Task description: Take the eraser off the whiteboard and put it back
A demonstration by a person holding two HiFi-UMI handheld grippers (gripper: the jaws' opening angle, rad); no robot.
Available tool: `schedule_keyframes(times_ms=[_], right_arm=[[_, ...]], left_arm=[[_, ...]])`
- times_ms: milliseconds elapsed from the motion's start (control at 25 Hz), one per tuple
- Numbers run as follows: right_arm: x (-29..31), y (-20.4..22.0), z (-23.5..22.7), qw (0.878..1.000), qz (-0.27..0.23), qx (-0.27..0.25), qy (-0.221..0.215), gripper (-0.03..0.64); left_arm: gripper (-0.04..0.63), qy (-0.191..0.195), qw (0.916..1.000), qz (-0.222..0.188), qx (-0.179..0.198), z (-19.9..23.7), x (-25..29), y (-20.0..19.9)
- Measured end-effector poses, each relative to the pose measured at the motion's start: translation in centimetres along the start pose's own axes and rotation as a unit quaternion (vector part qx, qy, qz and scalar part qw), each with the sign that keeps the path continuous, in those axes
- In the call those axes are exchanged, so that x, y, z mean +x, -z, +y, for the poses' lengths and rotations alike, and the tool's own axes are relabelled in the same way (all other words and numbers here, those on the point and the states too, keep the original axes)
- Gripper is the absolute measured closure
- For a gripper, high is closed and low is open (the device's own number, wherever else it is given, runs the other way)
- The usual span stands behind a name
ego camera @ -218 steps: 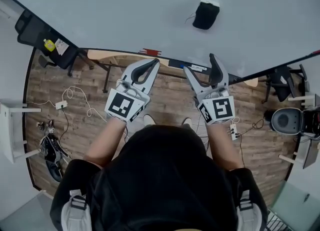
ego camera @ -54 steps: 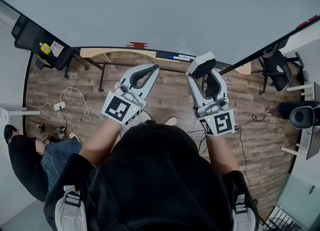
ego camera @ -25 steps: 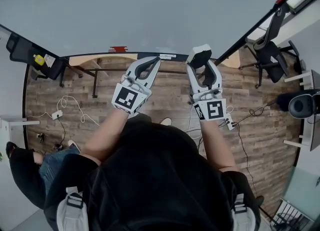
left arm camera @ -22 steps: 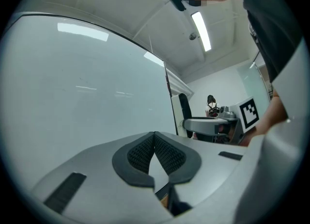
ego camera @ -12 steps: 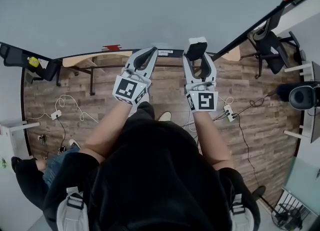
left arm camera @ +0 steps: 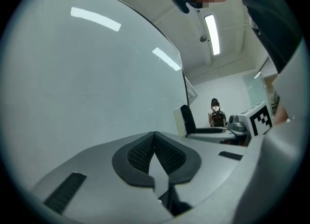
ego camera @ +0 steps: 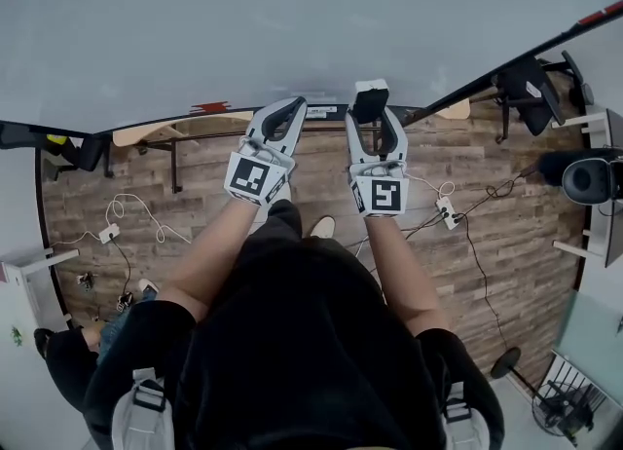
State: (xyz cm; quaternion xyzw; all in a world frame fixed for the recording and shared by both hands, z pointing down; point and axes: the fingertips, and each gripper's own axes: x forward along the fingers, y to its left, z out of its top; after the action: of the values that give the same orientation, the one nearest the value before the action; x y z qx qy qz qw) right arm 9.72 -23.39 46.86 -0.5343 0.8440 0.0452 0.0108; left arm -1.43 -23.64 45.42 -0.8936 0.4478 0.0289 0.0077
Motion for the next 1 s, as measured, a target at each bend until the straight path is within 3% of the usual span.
schedule_keyframes(times_ms=[360, 1000], right_arm=[[2.4, 5.6, -1.0, 0.998, 0.037, 0.027, 0.034, 0.390], [4.4, 10.1, -2.6, 0.994, 0.079, 0.021, 0.066, 0.390]], left_arm=[[0.601, 0.025, 0.9992, 0.029, -0.015, 1.3, 1.9, 3.5], [0.601, 0.045, 0.9971, 0.056, -0.024, 1.2, 3.6, 6.6]])
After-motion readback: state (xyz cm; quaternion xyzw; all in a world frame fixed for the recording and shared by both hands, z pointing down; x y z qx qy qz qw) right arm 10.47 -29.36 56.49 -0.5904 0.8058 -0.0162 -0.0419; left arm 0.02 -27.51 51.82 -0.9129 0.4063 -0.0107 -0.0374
